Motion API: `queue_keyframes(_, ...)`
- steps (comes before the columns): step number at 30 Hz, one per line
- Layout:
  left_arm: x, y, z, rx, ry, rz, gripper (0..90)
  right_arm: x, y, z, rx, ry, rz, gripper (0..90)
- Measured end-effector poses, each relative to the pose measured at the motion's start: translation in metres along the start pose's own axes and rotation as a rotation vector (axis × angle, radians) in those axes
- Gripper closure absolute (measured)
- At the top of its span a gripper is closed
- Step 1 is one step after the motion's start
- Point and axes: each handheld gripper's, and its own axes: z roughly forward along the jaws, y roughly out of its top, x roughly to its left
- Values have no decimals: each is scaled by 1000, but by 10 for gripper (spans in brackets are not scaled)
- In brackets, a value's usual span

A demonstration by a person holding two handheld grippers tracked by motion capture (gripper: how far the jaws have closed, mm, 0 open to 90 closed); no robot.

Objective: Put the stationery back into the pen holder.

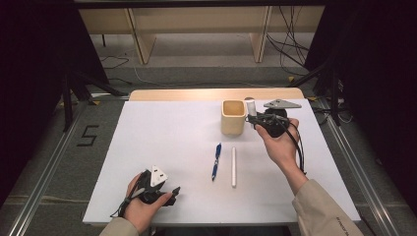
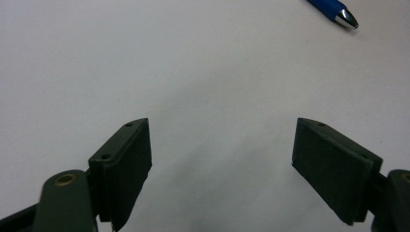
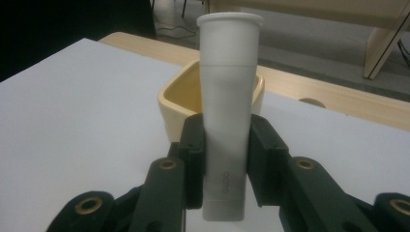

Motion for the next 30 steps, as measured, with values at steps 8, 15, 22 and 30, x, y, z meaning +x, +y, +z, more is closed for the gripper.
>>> queue_keyframes(8,0,0,0,0,-1,-1,218,-1,17,5,-22,4,8,709)
queue_keyframes(15,0,0,0,3,0,0,218,-3,29,13,-22,3,8,709)
queue_keyframes(22,0,0,0,-1,0,0,218,-5,39,23,-30,0,7,709)
queue_keyframes(30,0,0,0,-1,-1,0,219,-6,45,34,-39,-11,9,709)
